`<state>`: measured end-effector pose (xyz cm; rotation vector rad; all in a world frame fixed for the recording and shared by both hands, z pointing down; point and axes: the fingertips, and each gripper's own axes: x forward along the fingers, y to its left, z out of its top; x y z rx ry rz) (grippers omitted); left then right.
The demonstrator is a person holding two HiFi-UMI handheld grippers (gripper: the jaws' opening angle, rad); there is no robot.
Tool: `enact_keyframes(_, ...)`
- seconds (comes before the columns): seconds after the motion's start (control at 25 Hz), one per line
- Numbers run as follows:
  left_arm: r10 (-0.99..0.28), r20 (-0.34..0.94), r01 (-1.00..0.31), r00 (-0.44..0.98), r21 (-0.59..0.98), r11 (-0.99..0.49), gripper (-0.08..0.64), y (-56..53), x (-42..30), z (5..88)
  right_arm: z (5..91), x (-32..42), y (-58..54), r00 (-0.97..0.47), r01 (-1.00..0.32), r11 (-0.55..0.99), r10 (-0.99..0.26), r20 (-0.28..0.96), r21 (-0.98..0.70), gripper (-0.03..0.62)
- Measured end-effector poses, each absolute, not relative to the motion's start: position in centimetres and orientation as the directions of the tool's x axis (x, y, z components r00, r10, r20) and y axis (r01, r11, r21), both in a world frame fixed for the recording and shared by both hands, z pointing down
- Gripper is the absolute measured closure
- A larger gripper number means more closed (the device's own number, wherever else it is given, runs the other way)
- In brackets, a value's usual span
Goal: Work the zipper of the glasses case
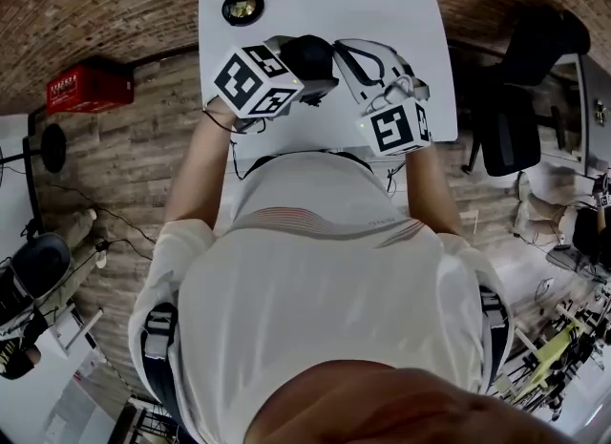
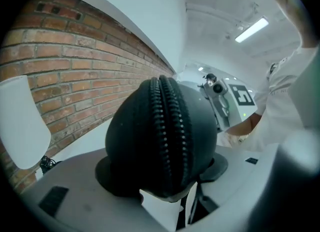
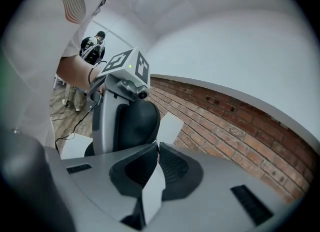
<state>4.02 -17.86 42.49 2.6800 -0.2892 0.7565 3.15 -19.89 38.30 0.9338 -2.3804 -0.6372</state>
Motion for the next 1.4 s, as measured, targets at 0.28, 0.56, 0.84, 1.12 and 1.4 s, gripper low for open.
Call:
enact_keyframes(0.28, -0.011, 0.651, -0.222, 0.759, 0.243, -0.944, 0.286, -16.2, 3.8, 46.1, 38.3, 2.3, -18.9, -0.625, -0.339, 0.62, -0.711, 0.323, 0.707, 0.525)
enact_keyframes(0.56, -0.005, 0.775, -0.212, 0.632, 0.166, -0.963, 0.285, -16.2, 2.7, 48.6, 38.9, 1.1, -18.7, -0.643, -0.284, 0.64, -0.679, 0.353, 0.714, 0.52)
enact_keyframes(0.84, -0.034, 0.756, -0.227, 0.653, 0.153, -0.962, 0.285, -16.7, 3.1, 49.6, 39.8, 1.0, -18.9, -0.661, -0.304, 0.677, -0.656, 0.364, 0.67, 0.52)
enact_keyframes(1.12, -0.219, 0.618, -0.344, 0.755, 0.089, -0.935, 0.284, -19.3, 3.5, 47.0, 37.4, 3.3, -21.0, -0.66, -0.523, 0.679, -0.705, 0.258, 0.516, 0.495)
enact_keyframes(1.4, -0.591, 0.405, -0.659, 0.698, 0.038, -0.752, 0.284, -24.6, -0.9, 41.8, 37.4, 9.1, -24.3, -0.499, -0.775, 0.554, -0.832, 0.244, 0.303, 0.514)
